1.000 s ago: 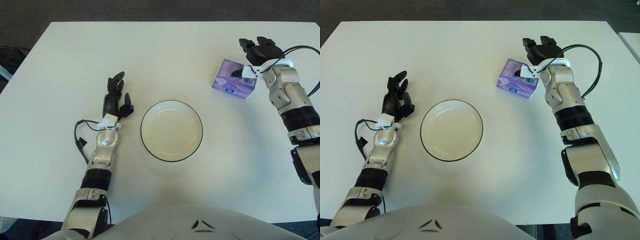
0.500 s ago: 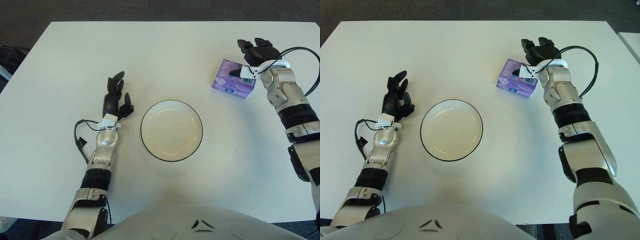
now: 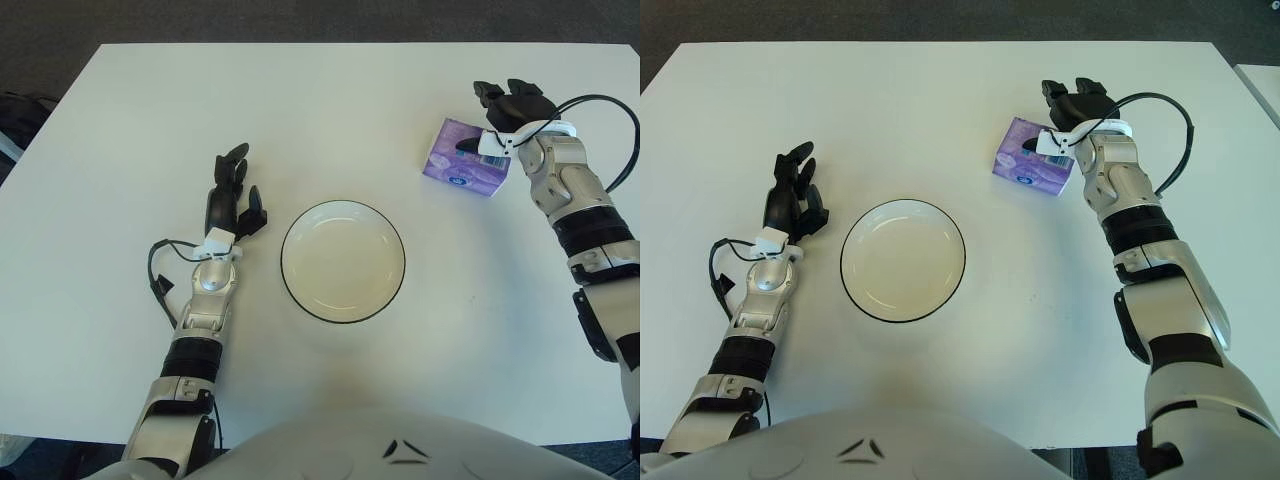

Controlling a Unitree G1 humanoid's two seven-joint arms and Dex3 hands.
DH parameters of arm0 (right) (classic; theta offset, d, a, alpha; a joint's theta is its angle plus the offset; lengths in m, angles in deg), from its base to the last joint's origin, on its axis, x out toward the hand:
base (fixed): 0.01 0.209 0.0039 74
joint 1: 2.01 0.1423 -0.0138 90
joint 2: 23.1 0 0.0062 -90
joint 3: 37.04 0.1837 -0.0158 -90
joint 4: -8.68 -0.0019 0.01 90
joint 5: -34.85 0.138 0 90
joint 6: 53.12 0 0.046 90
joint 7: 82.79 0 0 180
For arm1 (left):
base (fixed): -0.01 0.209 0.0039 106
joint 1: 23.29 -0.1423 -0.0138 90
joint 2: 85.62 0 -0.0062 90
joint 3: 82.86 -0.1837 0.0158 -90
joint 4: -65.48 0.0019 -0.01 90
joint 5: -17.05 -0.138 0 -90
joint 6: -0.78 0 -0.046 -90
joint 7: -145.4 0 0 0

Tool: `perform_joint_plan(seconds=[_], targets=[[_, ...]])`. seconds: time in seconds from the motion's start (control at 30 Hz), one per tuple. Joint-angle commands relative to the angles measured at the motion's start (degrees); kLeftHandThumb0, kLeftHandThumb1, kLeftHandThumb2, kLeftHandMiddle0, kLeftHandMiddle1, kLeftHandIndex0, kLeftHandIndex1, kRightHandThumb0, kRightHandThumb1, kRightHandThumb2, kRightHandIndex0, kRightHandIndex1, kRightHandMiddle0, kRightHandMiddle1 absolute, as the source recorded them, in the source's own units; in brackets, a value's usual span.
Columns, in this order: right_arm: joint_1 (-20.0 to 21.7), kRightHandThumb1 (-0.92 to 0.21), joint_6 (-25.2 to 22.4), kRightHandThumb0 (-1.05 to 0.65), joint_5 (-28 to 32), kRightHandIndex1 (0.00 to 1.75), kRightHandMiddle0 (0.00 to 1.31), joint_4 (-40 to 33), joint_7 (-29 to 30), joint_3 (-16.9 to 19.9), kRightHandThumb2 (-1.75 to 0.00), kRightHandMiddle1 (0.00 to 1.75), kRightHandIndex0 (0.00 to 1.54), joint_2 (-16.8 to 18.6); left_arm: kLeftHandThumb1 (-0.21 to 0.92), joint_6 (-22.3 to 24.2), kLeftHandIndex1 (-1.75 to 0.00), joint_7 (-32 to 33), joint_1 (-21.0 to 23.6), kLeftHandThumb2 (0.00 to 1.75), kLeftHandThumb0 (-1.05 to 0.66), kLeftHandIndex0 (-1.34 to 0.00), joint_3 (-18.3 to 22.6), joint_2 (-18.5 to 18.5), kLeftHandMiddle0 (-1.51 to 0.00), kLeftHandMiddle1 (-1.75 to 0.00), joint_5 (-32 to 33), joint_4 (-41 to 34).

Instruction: Put the tissue paper into the plate.

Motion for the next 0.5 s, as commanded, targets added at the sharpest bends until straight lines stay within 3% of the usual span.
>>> perform_joint_plan(seconds=[0.0,0.47], targets=[[-0.8,-0.92,-0.5,-1.05,0.3,0.0,0.0,0.6,-1.1,-0.9,-0.23,0.0,0.0,0.3,0.92,0.6,-0.78,-0.2,-5.8,0.87,-0.71,0.0,-1.2,-2.0,-0.38,0.0,-0.3,4.1],[-3.8,-0.92,-3.0,-1.05,1.1,0.0,0.0,-6.0,-3.9,0.3,-0.21,0.0,0.0,-1.3,0.92,0.5,-0.79,-0.1,-6.0,0.86,-0.7,0.0,-1.3,-2.2,-0.38,0.0,-0.4,4.0]])
